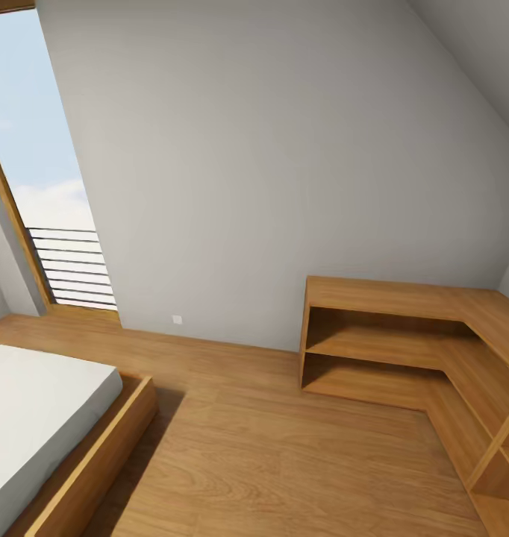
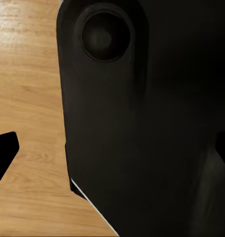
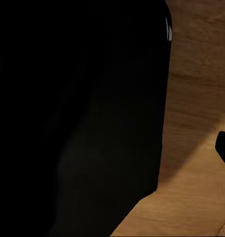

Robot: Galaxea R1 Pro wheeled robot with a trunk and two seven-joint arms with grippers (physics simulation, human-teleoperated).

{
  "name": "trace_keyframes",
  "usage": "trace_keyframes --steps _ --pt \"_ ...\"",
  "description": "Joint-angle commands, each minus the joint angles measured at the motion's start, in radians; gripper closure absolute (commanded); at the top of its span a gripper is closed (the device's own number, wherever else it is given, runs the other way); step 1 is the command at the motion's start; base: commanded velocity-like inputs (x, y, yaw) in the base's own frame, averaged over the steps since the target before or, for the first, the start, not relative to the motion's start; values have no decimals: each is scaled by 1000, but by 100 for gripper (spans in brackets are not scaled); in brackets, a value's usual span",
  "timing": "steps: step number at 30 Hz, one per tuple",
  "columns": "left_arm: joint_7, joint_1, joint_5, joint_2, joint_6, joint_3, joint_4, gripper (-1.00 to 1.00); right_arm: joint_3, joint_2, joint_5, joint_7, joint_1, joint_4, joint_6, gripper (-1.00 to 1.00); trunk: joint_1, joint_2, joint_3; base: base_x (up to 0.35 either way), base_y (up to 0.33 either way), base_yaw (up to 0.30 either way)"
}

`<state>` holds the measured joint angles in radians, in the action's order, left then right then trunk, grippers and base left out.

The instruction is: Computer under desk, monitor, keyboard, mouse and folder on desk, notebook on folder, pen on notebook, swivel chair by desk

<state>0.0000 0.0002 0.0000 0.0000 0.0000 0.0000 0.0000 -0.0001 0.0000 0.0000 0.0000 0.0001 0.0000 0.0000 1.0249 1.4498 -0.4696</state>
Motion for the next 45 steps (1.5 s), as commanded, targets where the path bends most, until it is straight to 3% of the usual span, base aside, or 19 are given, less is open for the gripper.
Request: trace_keyframes --steps 1,4,6,12,22,31,32,36,45 --pt "-3 6 6 3 -6 6 -6 -100 -6 6 -6 -5 -6 -6 -6 -100 0 0 0 0 0 0" --pt "-1 4 23 -12 -23 9 -23 -100 -22 23 -1 -5 -21 -23 -23 -100 0 0 0 0 0 0" --pt "1 2 18 -22 -22 3 -32 -100 -10 25 8 -6 -14 -11 -22 -100 -8 -14 6 0 0 0" --pt "4 1 -12 -21 12 2 -25 -100 8 22 12 -6 -12 14 11 -100 -31 -56 25 0 0 0" --pt "3 1 -13 -13 24 10 -27 -100 6 18 11 -7 -12 12 18 -100 -69 -126 56 0 0 0" --pt "2 1 -15 -5 23 10 -69 -100 2 14 10 -9 -12 -34 -31 -100 -103 -189 84 0 0 0" --pt "2 1 -14 -3 22 10 -86 -100 2 14 10 -9 -12 -35 -124 -100 -107 -196 87 0 0 0" --pt "2 1 -15 2 23 9 -116 -100 1 14 9 -9 -12 -41 -180 -100 -123 -224 100 0 0 0" --pt "2 1 -15 9 23 9 -167 -100 0 14 9 -9 -12 -45 -199 -100 -157 -287 128 0 0 0"
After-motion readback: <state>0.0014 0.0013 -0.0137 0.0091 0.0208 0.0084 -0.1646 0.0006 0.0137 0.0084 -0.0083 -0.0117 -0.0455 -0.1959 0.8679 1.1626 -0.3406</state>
